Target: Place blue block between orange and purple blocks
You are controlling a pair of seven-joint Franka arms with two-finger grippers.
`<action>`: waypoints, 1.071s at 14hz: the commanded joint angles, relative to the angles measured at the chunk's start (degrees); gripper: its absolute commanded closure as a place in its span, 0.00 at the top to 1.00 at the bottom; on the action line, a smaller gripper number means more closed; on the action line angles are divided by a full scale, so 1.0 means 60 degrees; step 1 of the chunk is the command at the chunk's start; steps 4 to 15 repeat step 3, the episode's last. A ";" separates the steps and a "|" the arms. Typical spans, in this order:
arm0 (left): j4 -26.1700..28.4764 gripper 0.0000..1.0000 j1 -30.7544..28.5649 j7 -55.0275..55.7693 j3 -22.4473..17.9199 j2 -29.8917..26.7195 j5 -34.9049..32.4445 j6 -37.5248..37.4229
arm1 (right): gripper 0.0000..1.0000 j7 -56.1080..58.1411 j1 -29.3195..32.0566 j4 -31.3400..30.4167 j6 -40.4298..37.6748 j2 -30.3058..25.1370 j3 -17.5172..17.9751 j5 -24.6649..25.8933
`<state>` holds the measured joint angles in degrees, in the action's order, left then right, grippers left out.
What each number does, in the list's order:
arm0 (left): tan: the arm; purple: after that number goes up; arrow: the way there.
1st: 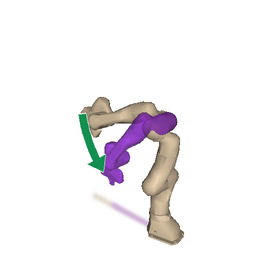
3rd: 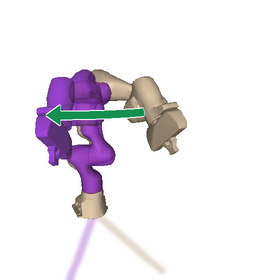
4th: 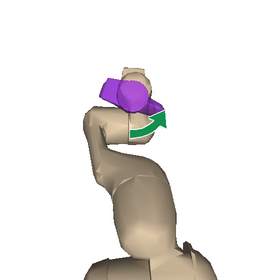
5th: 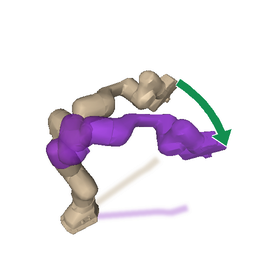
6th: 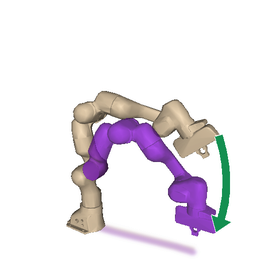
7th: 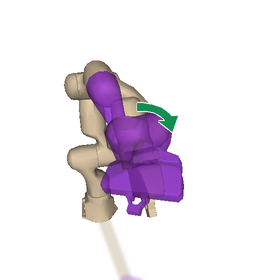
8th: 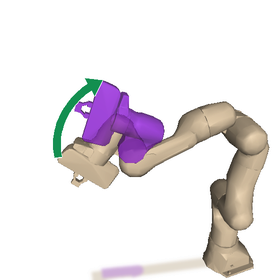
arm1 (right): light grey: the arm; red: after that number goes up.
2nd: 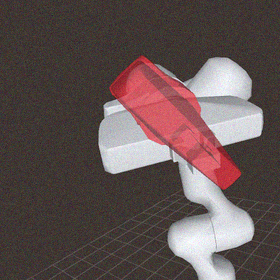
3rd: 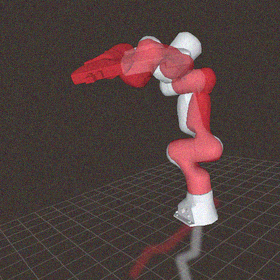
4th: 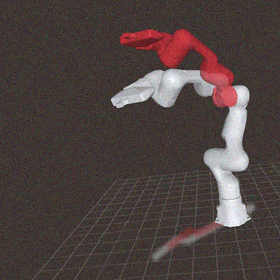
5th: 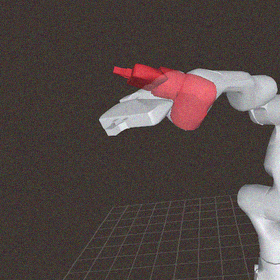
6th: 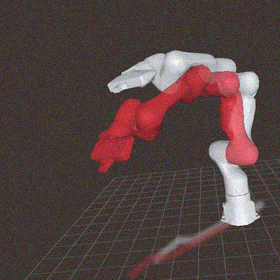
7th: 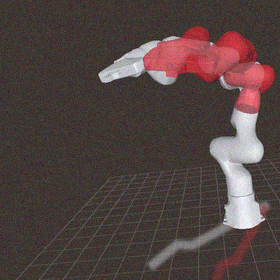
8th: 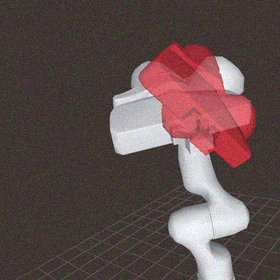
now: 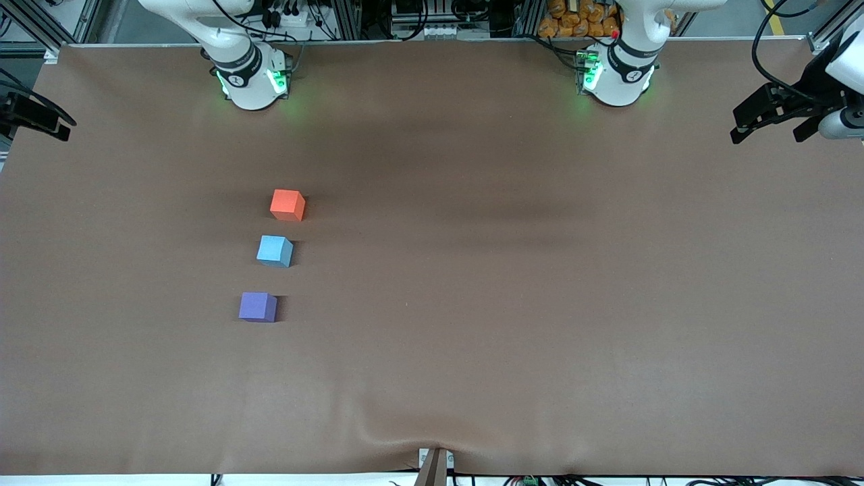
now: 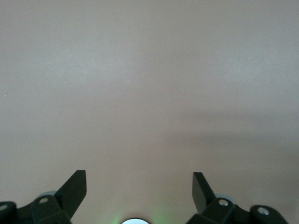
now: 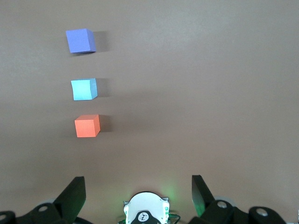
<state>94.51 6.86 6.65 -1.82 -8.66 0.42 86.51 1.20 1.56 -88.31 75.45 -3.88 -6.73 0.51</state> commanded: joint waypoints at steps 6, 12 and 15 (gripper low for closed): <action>-0.0210 1.00 0.0014 -0.0068 0.0112 0.0096 0.0033 -0.0312 | 1.00 -0.0039 0.0341 0.0260 -0.0430 -0.0304 0.0112 0.0149; -0.0210 1.00 0.0014 -0.0068 0.0112 0.0096 0.0033 -0.0312 | 1.00 -0.0039 0.0341 0.0260 -0.0430 -0.0304 0.0112 0.0149; -0.0210 1.00 0.0014 -0.0068 0.0112 0.0096 0.0033 -0.0312 | 1.00 -0.0039 0.0341 0.0260 -0.0430 -0.0304 0.0112 0.0149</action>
